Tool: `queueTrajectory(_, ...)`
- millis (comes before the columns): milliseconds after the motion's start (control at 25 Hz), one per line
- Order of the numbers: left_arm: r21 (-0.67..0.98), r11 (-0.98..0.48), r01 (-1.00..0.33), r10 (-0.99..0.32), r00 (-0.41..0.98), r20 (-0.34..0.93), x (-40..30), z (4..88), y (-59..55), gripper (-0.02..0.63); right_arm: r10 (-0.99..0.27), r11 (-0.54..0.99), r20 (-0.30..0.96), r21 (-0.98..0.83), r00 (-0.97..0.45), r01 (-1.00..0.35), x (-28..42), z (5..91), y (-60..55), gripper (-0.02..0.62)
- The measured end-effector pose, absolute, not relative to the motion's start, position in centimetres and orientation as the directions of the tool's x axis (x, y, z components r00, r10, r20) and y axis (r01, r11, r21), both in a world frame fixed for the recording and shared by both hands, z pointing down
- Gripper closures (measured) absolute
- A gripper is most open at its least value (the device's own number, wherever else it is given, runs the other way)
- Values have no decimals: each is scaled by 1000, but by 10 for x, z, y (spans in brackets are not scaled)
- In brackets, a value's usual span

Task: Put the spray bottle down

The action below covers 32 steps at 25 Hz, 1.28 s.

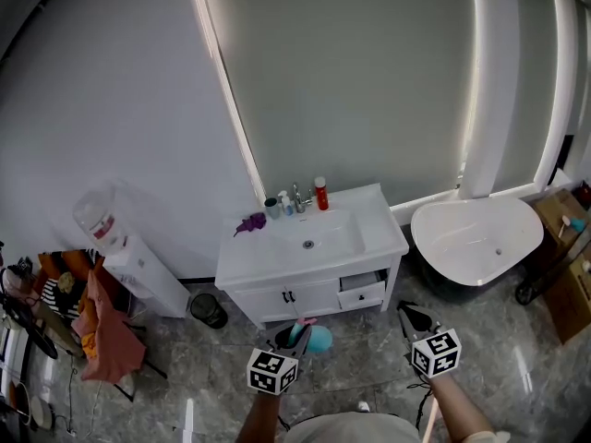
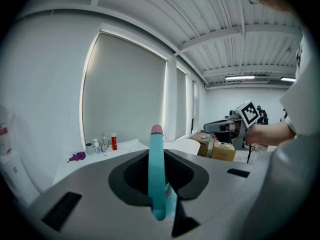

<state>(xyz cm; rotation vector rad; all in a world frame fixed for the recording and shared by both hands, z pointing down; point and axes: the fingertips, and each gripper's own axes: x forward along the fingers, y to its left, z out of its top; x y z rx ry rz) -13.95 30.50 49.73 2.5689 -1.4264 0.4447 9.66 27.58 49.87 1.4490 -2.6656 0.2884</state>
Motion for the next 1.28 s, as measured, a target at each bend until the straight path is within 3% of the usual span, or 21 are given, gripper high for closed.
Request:
queueTrajectory(680, 28, -508, -861, -799, 483, 358, -95, 518, 294, 543, -806, 543, 179, -157, -565, -825, 134, 523, 260, 586)
queueTrajectory(1280, 40, -556, -830, -769, 532, 355, -128, 515, 197, 543, -812, 524, 220, -133, -541, -841, 94, 528, 167, 584)
